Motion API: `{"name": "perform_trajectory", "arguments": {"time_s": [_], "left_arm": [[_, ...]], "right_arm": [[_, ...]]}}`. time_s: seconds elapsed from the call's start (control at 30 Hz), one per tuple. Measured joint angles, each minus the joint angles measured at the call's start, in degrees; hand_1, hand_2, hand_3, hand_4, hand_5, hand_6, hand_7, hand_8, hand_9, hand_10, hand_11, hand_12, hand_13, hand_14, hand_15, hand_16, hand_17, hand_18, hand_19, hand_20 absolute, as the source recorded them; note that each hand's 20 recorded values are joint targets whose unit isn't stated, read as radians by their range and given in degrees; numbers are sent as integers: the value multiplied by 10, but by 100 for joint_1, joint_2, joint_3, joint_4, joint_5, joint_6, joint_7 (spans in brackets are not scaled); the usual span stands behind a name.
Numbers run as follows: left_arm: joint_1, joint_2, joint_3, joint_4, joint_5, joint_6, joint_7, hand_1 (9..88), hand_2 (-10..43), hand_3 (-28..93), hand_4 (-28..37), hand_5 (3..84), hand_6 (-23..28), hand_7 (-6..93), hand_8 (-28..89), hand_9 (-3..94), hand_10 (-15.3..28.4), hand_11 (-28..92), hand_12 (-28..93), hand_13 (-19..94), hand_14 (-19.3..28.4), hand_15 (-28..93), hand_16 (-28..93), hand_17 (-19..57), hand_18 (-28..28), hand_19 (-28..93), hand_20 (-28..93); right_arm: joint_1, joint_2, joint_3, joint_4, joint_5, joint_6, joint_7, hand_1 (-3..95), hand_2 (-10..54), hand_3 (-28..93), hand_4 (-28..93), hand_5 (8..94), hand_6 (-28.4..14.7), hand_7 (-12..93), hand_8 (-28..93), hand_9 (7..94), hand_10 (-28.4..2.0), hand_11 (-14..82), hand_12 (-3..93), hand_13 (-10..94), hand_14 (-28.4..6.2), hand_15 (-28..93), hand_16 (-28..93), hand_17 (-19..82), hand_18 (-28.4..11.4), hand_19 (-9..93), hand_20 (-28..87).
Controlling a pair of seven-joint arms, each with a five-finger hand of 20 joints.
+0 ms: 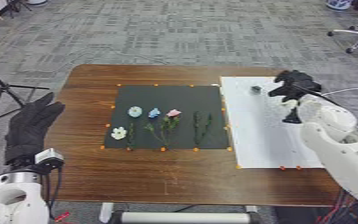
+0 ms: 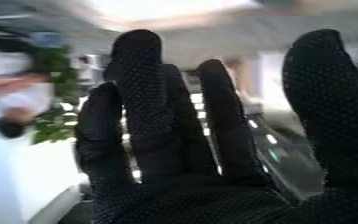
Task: Arrange flowers
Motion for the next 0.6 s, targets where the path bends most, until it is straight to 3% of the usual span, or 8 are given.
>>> {"name": "perform_trajectory", "arguments": {"time_s": [0.2, 0.6], "left_arm": [[-11, 2, 40, -4, -1, 22, 4, 229, 93, 681, -283, 479, 50, 99, -70, 504, 154, 199, 88, 402, 171, 163, -19, 83, 124, 102, 165], [-69, 13, 109, -5, -1, 44, 0, 229, 93, 682, -283, 479, 49, 100, -70, 504, 155, 199, 87, 403, 170, 162, -18, 82, 124, 103, 165]], "right_arm": [[-553, 179, 600, 197, -54, -13, 149, 342, -95, 683, -148, 492, -34, 122, -77, 503, -140, 77, 163, 636, -153, 533, 290, 304, -238, 729, 564], [-479, 130, 239, 297, -84, 11, 124, 348, -95, 683, -151, 492, -33, 126, -78, 504, -140, 80, 162, 639, -150, 536, 288, 306, -237, 730, 562]]}}
